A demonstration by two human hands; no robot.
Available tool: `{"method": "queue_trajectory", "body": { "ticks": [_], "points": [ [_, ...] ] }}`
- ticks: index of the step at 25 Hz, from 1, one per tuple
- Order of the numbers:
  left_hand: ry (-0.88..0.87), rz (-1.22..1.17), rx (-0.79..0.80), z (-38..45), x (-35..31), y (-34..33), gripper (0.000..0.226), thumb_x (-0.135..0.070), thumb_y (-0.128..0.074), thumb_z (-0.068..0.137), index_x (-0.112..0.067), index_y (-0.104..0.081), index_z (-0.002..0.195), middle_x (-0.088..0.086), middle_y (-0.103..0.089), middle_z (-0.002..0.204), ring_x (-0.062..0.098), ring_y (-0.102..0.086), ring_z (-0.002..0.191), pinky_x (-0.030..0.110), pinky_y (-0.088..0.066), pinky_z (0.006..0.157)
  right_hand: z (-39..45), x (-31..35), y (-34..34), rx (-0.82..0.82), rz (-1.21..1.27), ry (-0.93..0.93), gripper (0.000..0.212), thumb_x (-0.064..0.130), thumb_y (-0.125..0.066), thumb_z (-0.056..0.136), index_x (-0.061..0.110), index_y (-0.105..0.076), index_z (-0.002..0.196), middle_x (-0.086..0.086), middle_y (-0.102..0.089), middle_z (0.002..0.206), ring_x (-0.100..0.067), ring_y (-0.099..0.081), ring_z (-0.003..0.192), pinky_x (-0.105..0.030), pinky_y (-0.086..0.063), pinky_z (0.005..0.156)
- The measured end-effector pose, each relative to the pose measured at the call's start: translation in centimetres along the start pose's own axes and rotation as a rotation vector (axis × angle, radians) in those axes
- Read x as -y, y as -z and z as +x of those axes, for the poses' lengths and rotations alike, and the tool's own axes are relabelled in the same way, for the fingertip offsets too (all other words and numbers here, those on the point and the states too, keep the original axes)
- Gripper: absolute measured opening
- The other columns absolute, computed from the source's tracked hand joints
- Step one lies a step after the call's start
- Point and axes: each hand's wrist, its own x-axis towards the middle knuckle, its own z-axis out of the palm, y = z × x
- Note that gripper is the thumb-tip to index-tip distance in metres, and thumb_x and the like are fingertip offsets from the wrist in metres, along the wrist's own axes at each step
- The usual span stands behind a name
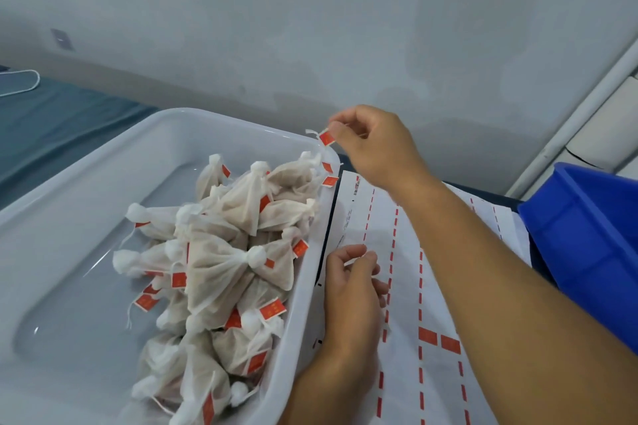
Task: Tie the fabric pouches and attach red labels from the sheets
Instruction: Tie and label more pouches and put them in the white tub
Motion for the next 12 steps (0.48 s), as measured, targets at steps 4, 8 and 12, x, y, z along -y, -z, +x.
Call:
{"method": "queue_trajectory", "body": {
  "ticks": [4,8,12],
  "points": [
    [-0.006,0.044,0.052,-0.2,-0.2,0.2,0.008,-0.029,-0.057,0.103,-0.032,-0.061,0.109,-0.014,-0.067,0.060,0.002,-0.062,0.048,0.017,-0.049,0.048,-0.1,-2.6,7.8,-0.128,-0.079,-0.061,0.012,0.036,-0.067,0.095,0.033,-0.072,0.106,0.015,-0.069,0.088,-0.005,-0.064,0.081,-0.022,-0.047,0.073],
    [-0.008,0.098,0.043,0.1,0.4,0.3,0.009,-0.029,-0.060,0.100,-0.036,-0.063,0.105,-0.011,-0.067,0.060,0.002,-0.062,0.049,0.017,-0.050,0.050,-1.7,-6.0,18.7,-0.210,-0.216,-0.183,0.007,0.030,-0.070,0.094,0.029,-0.074,0.100,0.003,-0.072,0.095,-0.020,-0.069,0.094,-0.039,-0.056,0.083],
    [-0.047,0.101,0.042,0.3,0.9,0.3,0.018,-0.026,-0.064,0.095,-0.042,-0.069,0.089,-0.010,-0.065,0.062,0.004,-0.057,0.051,0.025,-0.050,0.052,-6.5,-10.5,29.0,-0.056,-0.347,-0.517,0.008,0.026,-0.073,0.095,0.018,-0.073,0.094,-0.003,-0.074,0.105,-0.024,-0.072,0.100,-0.039,-0.059,0.079]
  ]
}}
